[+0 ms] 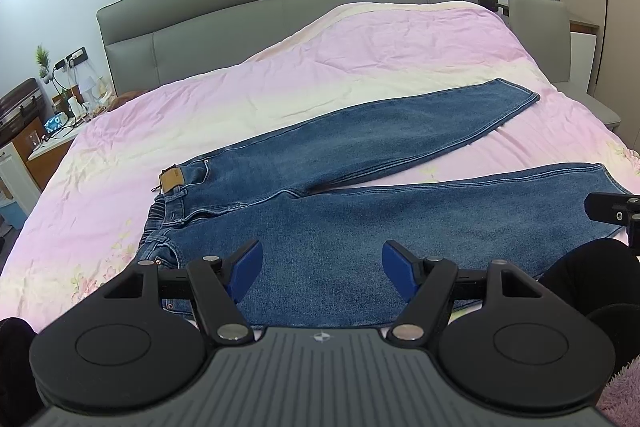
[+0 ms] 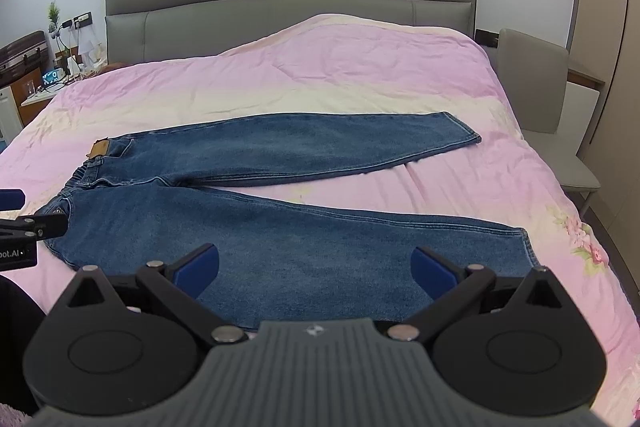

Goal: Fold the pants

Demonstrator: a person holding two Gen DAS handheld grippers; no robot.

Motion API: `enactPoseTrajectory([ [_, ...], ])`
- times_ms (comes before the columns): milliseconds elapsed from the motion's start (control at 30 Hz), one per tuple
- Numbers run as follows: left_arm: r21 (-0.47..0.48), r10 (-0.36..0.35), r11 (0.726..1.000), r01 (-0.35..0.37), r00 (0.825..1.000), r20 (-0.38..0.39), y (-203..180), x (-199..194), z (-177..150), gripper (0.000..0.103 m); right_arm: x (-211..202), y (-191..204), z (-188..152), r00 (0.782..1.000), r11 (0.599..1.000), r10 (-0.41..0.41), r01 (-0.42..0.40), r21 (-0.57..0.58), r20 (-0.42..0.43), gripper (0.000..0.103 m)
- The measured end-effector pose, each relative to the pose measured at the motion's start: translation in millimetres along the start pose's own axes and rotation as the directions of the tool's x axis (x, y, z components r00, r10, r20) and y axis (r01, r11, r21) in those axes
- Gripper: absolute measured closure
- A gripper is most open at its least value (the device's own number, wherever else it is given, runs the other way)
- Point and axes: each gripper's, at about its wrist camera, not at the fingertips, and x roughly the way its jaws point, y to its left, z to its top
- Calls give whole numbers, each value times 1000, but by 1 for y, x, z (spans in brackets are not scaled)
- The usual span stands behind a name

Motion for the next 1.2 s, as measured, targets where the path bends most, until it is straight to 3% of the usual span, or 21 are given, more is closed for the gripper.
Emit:
enactPoseTrajectory([
  [1200,-10,-1,1000,1,1000,-11,1,2,-3,23,3,3,-4,1000,1000,6,-6,-5,-11,5],
])
